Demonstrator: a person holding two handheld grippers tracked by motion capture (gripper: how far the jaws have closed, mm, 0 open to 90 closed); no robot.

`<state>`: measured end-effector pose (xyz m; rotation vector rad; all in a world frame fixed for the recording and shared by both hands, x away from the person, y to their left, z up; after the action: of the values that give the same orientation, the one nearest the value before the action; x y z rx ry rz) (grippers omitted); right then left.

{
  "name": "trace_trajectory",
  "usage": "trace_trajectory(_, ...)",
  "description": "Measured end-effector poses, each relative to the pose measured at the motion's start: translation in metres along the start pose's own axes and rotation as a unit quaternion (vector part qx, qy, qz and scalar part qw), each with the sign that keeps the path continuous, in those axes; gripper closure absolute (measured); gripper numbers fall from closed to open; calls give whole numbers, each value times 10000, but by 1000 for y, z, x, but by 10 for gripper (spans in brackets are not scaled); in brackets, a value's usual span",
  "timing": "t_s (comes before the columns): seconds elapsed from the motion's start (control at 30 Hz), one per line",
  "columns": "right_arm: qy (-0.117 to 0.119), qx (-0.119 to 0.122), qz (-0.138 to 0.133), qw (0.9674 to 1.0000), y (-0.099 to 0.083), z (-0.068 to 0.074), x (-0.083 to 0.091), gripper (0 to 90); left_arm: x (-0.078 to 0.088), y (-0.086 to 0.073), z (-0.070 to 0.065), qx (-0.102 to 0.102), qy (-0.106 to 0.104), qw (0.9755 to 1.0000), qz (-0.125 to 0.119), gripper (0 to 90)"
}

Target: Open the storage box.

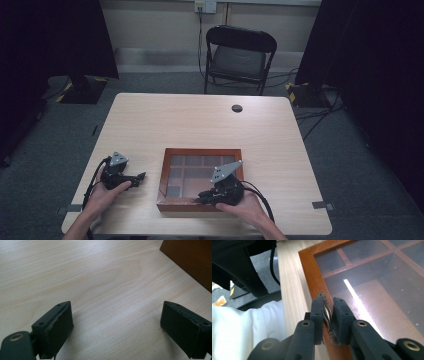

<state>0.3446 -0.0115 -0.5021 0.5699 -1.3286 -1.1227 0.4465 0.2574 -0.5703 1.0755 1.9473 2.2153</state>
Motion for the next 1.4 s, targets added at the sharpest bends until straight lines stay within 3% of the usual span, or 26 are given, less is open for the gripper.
trace_trajectory(0.07,27,-72,-58,10000,0,0,0,807,0,0,0,-4,3,10000,2,103)
trace_trajectory(0.2,21,30,-94,9999,0,0,-1,808,0,0,0,17,-2,10000,-3,102)
trace_trajectory(0.3,48,-60,-101,9999,0,0,-1,820,0,0,0,8,-10,10000,3,101)
trace_trajectory(0.53,28,24,-69,10000,0,1,-1,823,-1,1,0,5,9,10000,-4,95)
trace_trajectory(0.7,29,-31,2,10000,1,1,-1,824,-1,1,-2,-74,-151,9999,-4,118)
trace_trajectory(1.03,64,-47,-83,9999,9,2,3,826,1,3,-1,-144,-187,9997,34,164)
trace_trajectory(1.13,88,-82,-97,9999,13,2,5,826,2,4,-4,-213,-289,9994,-26,179)
trace_trajectory(1.27,100,-106,-37,9999,15,1,6,826,1,7,-6,-53,-351,9993,-136,179)
trace_trajectory(1.4,131,-104,-70,9998,17,1,6,826,3,10,-5,-19,-316,9993,-200,178)
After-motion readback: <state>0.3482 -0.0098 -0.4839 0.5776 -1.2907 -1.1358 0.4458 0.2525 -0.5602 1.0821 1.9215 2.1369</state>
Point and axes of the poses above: each handheld gripper's, and its own axes: x roughly backward along the jaws, y roughly out of its top, z roughly to its left, the point moved 10 cm from there along -x, roughly forward along the jaws, and after that the axes turned 14 degrees about -z, right-handed, at the moved point
